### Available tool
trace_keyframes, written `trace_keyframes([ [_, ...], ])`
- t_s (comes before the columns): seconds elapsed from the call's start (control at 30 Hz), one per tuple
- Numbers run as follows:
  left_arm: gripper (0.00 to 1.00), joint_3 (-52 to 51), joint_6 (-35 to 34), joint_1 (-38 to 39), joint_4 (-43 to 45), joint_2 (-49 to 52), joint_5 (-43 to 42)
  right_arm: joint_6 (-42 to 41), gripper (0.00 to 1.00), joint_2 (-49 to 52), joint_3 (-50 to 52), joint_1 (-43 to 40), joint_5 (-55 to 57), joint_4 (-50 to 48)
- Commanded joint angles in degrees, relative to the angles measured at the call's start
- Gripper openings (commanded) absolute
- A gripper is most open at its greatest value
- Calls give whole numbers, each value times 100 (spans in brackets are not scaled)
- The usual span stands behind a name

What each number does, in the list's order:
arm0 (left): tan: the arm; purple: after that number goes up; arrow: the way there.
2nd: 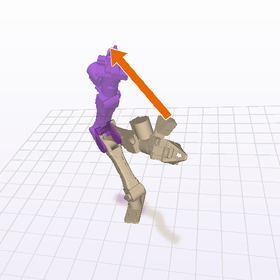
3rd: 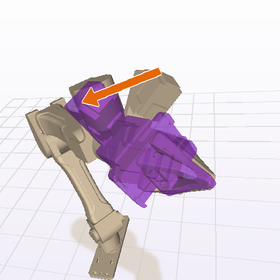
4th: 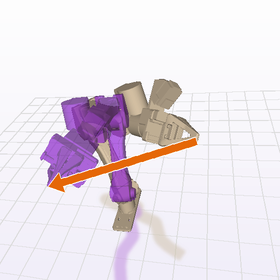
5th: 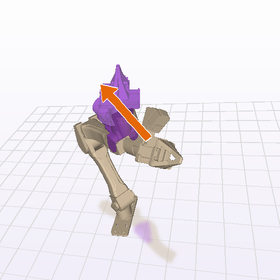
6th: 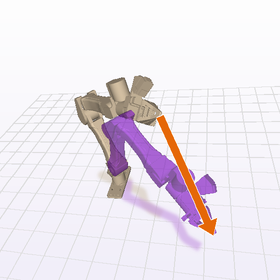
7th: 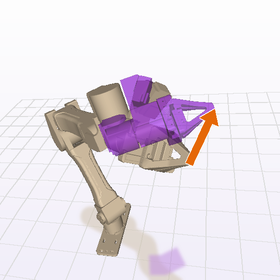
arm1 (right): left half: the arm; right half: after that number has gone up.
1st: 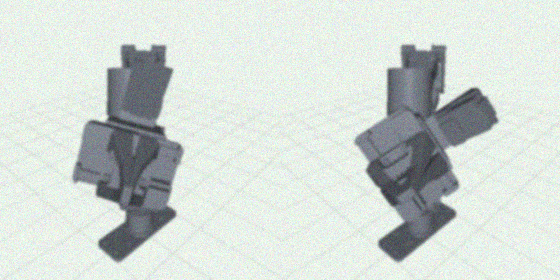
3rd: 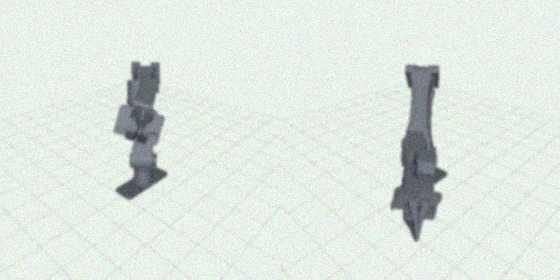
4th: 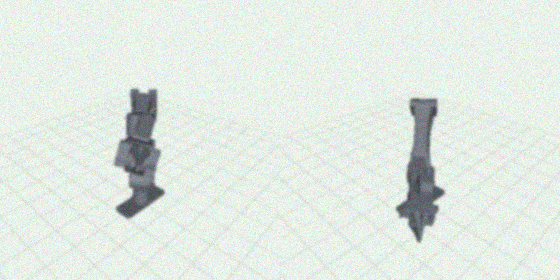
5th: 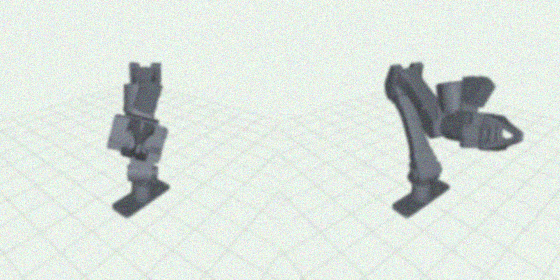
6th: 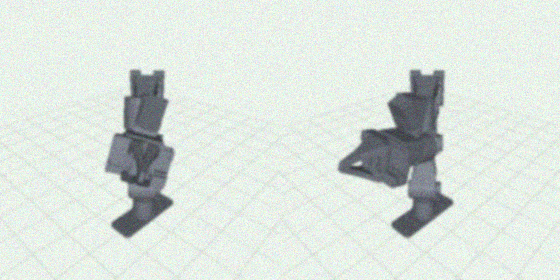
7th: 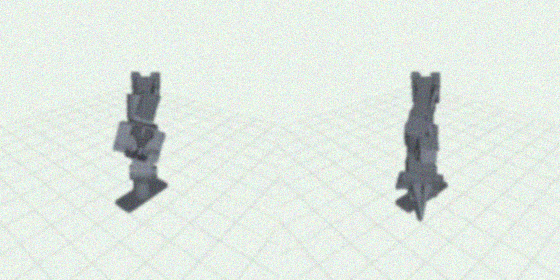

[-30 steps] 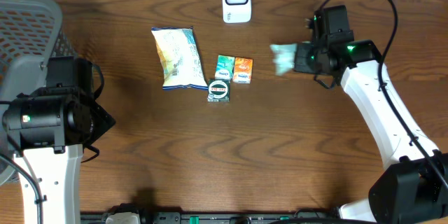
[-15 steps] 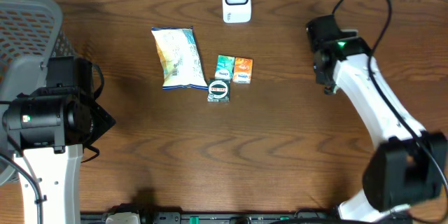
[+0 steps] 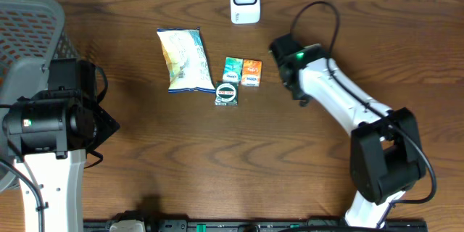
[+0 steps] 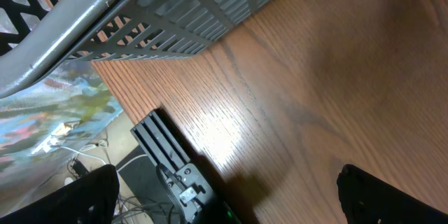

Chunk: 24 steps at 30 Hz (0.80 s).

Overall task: Scan the item barcode
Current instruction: 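Lower the wet-wipe pack and release it right of the items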

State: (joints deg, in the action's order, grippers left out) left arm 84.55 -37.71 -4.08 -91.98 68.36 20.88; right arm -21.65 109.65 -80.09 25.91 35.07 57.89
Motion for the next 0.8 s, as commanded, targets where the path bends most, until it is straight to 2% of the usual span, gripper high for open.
trace_keyframes([
  [0.0, 98, 4, -74, -24, -33, -22, 17, -61, 31, -33, -74, 271, -411, -131],
  [0.23, 98, 4, -74, -24, -33, -22, 17, -59, 38, -33, -107, 595, -1043, -476],
  [0.3, 98, 4, -74, -24, -33, -22, 15, -61, 47, -35, -203, 577, -903, -391],
  [0.37, 98, 4, -74, -24, -33, -22, 17, -94, 48, -35, -407, 448, -918, -219],
  [0.47, 97, 4, -74, -24, -33, -22, 17, -664, 56, -35, -758, 103, -1093, 94],
  [0.53, 97, 4, -74, -24, -33, -22, 15, -811, 92, -35, -944, -199, -1738, 175],
  [0.57, 98, 4, -74, -24, -33, -22, 15, -787, 99, -35, -1029, -389, -2437, 160],
  [0.6, 98, 4, -74, -24, -33, -22, 15, -710, 99, -35, -1091, -540, -3108, 155],
  [0.63, 98, 4, -74, -24, -33, -22, 15, -514, 89, -35, -1121, -702, -3845, 149],
  [0.7, 97, 4, -74, -24, -33, -22, 17, -275, 60, -35, -1121, -951, -4653, 118],
  [0.77, 98, 4, -74, -24, -33, -22, 15, -278, 47, -33, -1113, -1169, -4789, 129],
])
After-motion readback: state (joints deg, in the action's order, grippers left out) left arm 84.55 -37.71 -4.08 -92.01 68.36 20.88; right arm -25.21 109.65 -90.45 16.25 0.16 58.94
